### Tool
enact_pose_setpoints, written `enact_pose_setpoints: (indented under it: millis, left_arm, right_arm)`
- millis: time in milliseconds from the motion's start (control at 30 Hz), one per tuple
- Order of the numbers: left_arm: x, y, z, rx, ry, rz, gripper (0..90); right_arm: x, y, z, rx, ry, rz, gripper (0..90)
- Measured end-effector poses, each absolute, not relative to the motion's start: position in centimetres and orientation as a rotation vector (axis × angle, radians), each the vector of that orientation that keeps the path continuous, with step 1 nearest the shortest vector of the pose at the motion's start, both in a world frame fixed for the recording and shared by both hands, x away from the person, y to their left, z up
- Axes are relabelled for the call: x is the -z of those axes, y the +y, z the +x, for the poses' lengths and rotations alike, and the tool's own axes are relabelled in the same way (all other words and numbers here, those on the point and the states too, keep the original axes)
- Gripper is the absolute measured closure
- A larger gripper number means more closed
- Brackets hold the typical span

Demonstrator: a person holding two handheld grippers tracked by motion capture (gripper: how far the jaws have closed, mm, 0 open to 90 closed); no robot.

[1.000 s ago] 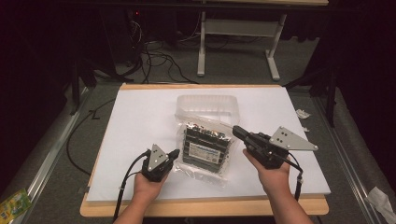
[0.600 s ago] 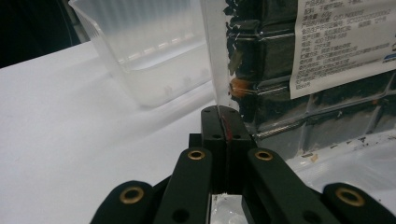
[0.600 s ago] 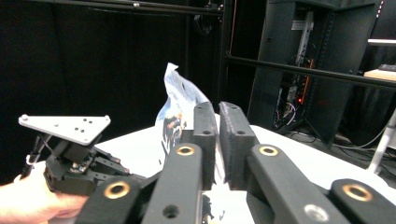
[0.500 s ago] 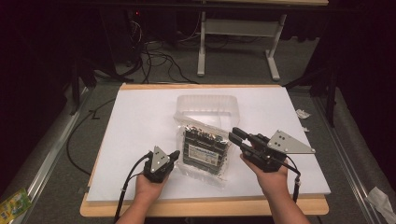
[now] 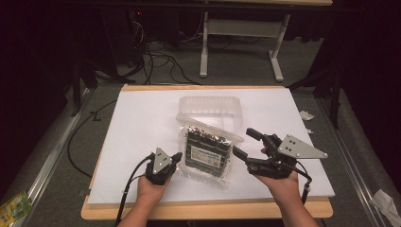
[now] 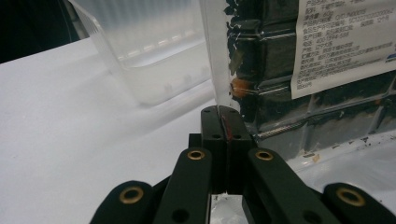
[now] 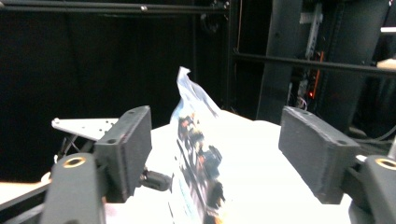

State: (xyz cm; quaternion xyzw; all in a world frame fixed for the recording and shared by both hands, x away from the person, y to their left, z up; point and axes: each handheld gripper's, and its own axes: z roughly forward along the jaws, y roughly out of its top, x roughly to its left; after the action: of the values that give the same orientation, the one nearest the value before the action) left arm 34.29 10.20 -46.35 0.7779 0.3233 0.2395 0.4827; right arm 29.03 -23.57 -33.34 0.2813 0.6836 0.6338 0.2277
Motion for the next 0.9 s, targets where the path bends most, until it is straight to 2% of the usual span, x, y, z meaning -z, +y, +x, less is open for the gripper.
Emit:
enact_pose_setpoints:
  millis: [133, 500, 900]
  left_arm:
    - [46.4, 10.2, 34.3, -0.583, 0.788, 1.896, 90.0]
    - [46.4, 10.2, 34.3, -0.586, 0.793, 1.893, 90.0]
    - [46.4, 10.2, 34.3, -0.586, 0.796, 1.891, 89.9]
  right_arm:
    - [34.0, -24.2, 29.0, -1.723, 1.908, 0.817, 21.8]
    - [36.8, -24.9, 29.1, -1.672, 1.98, 0.889, 20.7]
    - [40.8, -23.0, 31.0, -1.62, 2.106, 0.937, 24.5]
